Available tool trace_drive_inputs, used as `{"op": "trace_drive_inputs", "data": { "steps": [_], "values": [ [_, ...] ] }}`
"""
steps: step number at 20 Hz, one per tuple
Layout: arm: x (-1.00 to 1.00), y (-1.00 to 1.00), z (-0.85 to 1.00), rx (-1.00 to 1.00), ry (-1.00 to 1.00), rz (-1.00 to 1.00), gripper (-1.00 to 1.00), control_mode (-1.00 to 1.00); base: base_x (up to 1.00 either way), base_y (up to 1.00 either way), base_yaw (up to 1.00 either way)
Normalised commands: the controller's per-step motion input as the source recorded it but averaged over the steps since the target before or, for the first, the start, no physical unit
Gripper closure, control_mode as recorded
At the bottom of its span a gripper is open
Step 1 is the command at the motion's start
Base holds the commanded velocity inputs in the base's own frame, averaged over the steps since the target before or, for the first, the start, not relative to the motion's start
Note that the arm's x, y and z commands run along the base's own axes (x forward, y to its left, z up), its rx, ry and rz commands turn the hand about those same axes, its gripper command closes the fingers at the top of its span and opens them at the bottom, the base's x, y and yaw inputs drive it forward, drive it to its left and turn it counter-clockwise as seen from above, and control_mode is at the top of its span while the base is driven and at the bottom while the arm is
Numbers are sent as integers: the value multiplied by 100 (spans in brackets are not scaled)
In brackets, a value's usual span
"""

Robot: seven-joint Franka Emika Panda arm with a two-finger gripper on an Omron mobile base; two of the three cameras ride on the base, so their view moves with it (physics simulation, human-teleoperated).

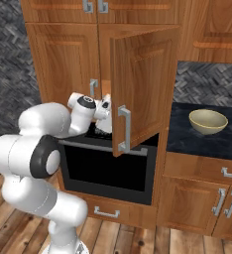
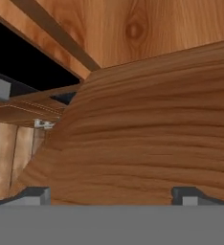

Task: Open the cabinet and setup a tea strainer by placing it in the bowl upright.

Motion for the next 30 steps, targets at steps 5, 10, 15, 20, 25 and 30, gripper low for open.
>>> {"op": "trace_drive_inputs", "data": {
  "steps": [5,10,15,20,25,30],
  "values": [
    [-9,-95,0,0,0,-10,-100,-100,0,0,0],
    [-19,-95,0,0,0,-11,-100,-100,0,0,0],
    [-7,-50,0,0,0,-9,-100,-100,0,0,0],
    [0,8,37,8,-16,-1,-100,-100,0,0,0],
    [-1,25,48,24,-30,-1,-100,-100,0,0,0],
    [0,26,21,32,-36,-3,-100,-100,0,0,0]
  ]
}}
